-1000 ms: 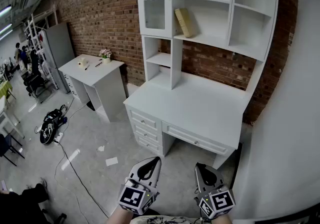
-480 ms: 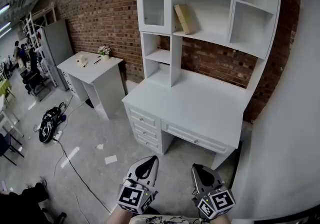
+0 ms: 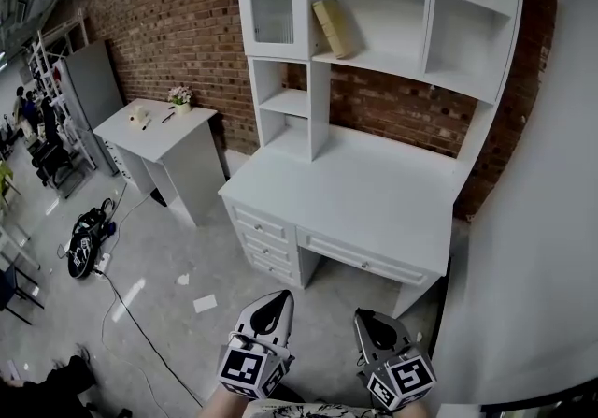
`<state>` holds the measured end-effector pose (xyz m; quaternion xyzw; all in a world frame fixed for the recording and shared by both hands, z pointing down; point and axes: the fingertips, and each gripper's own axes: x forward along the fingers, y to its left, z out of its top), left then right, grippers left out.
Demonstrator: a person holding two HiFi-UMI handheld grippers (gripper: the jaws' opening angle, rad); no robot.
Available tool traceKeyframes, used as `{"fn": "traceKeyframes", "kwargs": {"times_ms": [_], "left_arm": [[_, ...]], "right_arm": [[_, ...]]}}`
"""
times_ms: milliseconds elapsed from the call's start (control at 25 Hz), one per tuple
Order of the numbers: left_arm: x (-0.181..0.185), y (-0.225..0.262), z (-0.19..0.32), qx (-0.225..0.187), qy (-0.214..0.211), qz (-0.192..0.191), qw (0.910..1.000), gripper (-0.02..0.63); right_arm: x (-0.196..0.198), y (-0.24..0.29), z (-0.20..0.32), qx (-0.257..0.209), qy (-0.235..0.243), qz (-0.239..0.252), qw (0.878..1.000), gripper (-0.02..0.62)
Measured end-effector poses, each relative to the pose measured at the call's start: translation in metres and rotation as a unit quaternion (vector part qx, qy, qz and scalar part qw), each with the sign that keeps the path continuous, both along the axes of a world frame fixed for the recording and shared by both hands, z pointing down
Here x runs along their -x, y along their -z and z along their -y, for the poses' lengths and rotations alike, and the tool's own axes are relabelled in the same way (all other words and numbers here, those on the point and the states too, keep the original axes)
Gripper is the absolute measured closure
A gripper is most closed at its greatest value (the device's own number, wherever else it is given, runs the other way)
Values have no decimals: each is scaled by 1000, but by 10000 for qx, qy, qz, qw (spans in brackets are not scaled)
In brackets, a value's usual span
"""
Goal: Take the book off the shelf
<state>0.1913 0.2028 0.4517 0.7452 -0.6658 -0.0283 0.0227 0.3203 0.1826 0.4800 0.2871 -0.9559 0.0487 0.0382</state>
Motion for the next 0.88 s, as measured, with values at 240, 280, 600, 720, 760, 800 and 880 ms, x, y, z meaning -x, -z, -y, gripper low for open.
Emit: {"fn": "traceKeyframes", "kwargs": {"times_ms": [240,280,600,720,760,800,880], "left_arm": [[27,-2,40,67,-511,20,9987,594],[35,0,47,71,-585,58,9982,594],[148,18,103,81,-881,-228,9958,594],[188,21,118,123,-1060,-79,9943,594],[200,22,123,134,-1132,-39,9935,594],[213,22,128,140,-1202,6,9926,594],[237,20,138,146,-1329,137,9909,594]], "right_arm": [[27,1,34,67,-452,-53,9989,594],[34,1,41,94,-545,-72,9984,594],[123,9,92,299,-1142,-116,9929,594],[162,16,111,178,-1318,-136,9910,594],[175,18,117,136,-1363,-154,9905,594],[189,20,123,92,-1411,-178,9898,594],[214,23,135,7,-1503,-233,9884,594]]}}
